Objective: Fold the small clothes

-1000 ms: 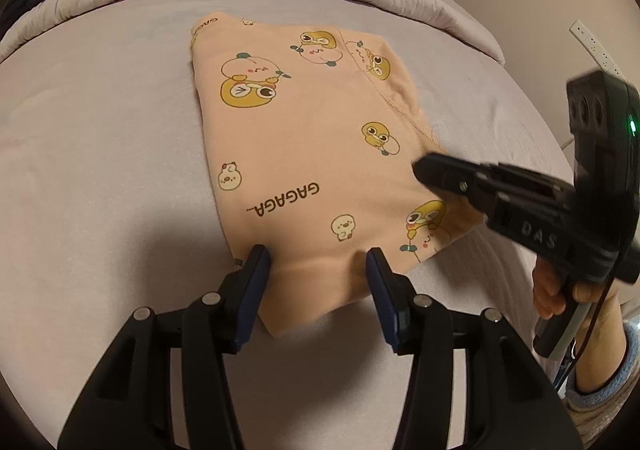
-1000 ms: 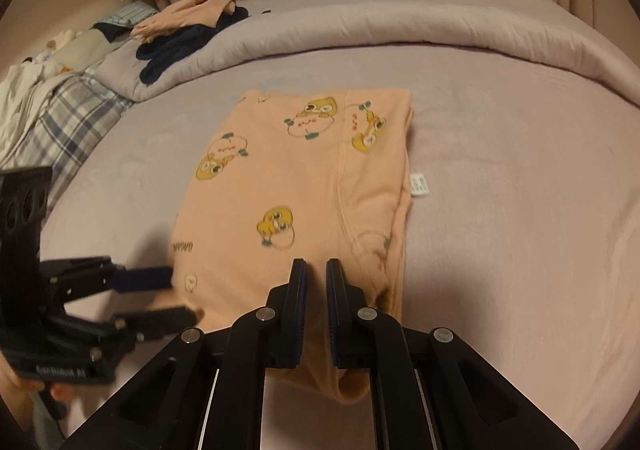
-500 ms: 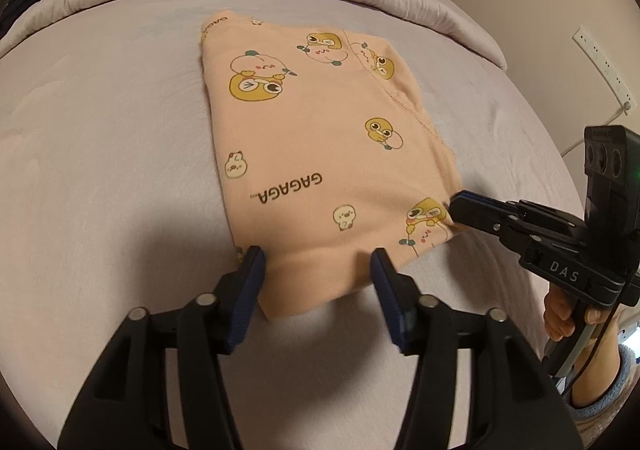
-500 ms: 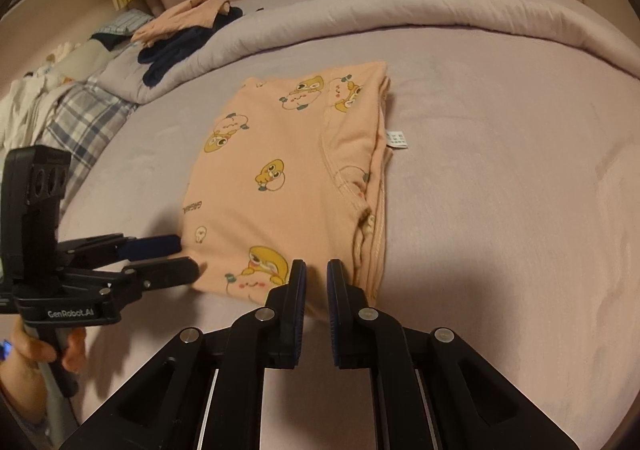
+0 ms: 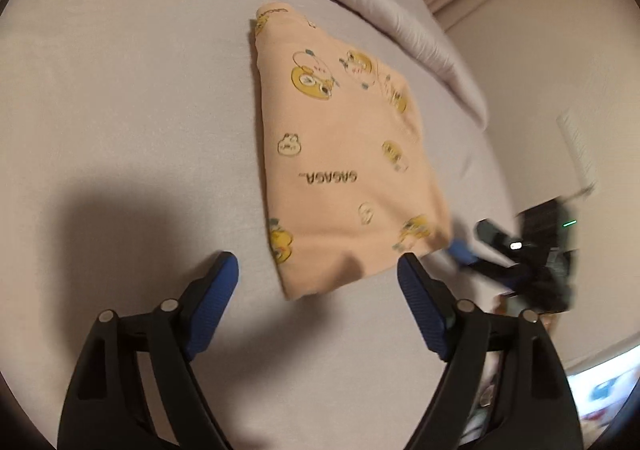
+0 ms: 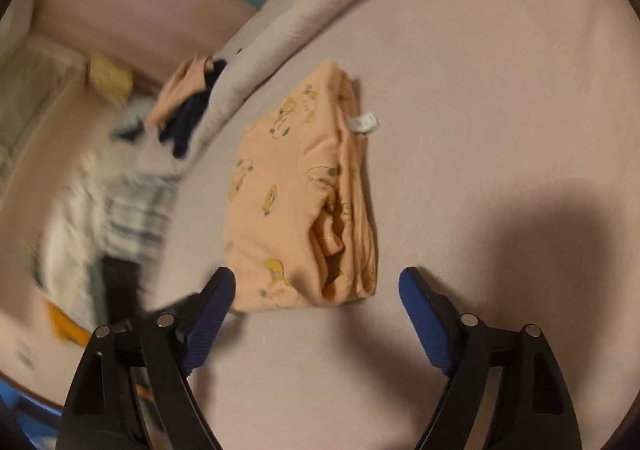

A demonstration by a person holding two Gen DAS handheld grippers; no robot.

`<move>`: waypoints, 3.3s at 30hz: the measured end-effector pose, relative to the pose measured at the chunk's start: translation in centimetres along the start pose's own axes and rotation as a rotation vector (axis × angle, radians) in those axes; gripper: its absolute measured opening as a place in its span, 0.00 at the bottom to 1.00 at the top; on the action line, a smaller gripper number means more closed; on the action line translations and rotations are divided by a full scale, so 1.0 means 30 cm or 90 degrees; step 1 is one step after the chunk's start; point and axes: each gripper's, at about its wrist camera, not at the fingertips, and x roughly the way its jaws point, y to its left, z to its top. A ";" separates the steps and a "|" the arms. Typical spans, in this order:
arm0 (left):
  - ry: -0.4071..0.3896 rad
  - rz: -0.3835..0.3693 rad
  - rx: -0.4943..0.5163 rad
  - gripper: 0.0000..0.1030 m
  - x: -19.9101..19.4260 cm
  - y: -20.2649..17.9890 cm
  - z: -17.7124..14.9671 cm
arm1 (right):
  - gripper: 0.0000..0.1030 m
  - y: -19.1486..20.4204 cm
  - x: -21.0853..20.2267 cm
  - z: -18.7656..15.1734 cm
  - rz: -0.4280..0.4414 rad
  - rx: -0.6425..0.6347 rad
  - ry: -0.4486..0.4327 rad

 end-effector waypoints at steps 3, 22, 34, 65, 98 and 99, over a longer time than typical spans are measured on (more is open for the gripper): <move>-0.005 -0.003 -0.013 0.81 0.017 0.000 0.022 | 0.82 -0.032 0.014 0.028 0.033 0.033 -0.007; -0.027 -0.010 0.020 0.81 0.111 -0.005 0.174 | 0.82 0.042 0.167 0.146 0.015 -0.061 0.047; -0.034 -0.005 0.035 0.81 0.172 -0.024 0.242 | 0.82 0.060 0.201 0.174 -0.003 -0.104 0.051; -0.039 0.111 0.085 0.53 0.194 -0.074 0.282 | 0.28 0.204 0.238 0.140 -0.162 -0.238 -0.006; -0.093 0.158 0.156 0.31 -0.074 -0.248 0.039 | 0.26 0.443 0.038 -0.098 -0.126 -0.356 -0.069; -0.097 0.162 0.160 0.31 -0.089 -0.254 0.019 | 0.26 0.449 0.031 -0.107 -0.125 -0.358 -0.070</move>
